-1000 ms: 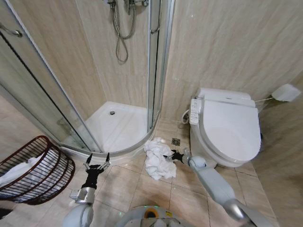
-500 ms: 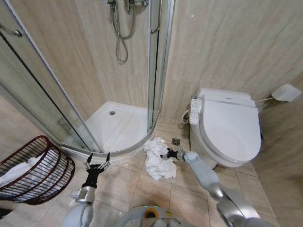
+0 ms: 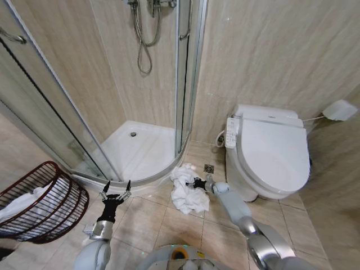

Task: Discard the used towel into the hamper.

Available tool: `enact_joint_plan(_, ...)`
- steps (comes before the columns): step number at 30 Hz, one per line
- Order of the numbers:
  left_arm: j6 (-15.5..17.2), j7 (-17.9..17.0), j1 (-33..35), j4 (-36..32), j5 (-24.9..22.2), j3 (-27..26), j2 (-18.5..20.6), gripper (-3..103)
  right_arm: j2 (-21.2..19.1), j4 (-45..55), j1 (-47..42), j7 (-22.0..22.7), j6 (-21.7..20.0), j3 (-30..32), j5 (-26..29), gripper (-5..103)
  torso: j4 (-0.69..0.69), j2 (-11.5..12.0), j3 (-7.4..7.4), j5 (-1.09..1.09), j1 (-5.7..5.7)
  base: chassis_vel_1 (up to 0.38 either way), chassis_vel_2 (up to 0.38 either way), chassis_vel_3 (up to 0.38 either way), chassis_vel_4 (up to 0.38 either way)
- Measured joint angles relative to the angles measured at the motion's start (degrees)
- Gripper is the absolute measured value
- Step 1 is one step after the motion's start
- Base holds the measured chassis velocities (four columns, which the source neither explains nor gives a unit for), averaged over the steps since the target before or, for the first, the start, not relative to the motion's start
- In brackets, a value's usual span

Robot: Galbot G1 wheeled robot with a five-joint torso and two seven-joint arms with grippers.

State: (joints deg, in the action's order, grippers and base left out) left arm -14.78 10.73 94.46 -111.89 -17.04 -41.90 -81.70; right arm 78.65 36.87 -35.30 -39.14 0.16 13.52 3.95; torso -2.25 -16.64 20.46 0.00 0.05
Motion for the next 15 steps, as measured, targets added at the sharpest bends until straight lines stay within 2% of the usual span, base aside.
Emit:
enact_joint_plan(3,0.0,0.0,0.0,-0.1,0.0,0.0,0.0,100,0.4,-0.3,0.0,1.6,0.4,0.5,0.1,45,0.0,0.0,0.0,0.0,0.0,0.0,0.0,0.0,0.0)
enact_joint_plan(7,0.0,0.0,0.0,-0.2,0.0,0.0,0.0,100,0.7,-0.7,0.0,4.1,1.1,1.1,0.3,23,0.0,0.0,0.0,0.0,0.0,0.0,0.0,0.0,0.0)
enact_joint_plan(8,0.0,0.0,0.0,-0.2,0.0,0.0,0.0,100,0.7,-0.7,0.0,4.1,1.1,1.1,0.3,23,0.0,0.0,0.0,0.0,0.0,0.0,0.0,0.0,0.0)
enact_joint_plan(11,0.0,0.0,0.0,-0.4,0.0,0.0,0.0,100,0.6,-0.6,-0.3,5.5,1.8,1.3,0.7,12,0.0,0.0,0.0,0.0,0.0,0.0,0.0,0.0,0.0)
enact_joint_plan(12,0.0,0.0,0.0,-0.4,0.0,0.0,0.0,100,0.6,-0.6,-0.3,5.5,1.8,1.3,0.7,12,0.0,0.0,0.0,0.0,0.0,0.0,0.0,0.0,0.0)
enact_joint_plan(14,0.0,0.0,-0.2,-0.4,0.0,0.0,0.0,100,0.5,-0.1,-0.9,7.9,3.2,1.5,0.8,5,0.0,0.0,0.0,0.0,0.0,0.0,0.0,0.0,0.0)
enact_joint_plan(15,0.0,0.0,-0.3,-0.4,0.0,0.1,-0.1,100,0.6,0.2,-1.2,9.6,4.2,1.7,1.0,4,0.0,0.0,0.0,0.0,0.0,0.0,0.0,0.0,0.0)
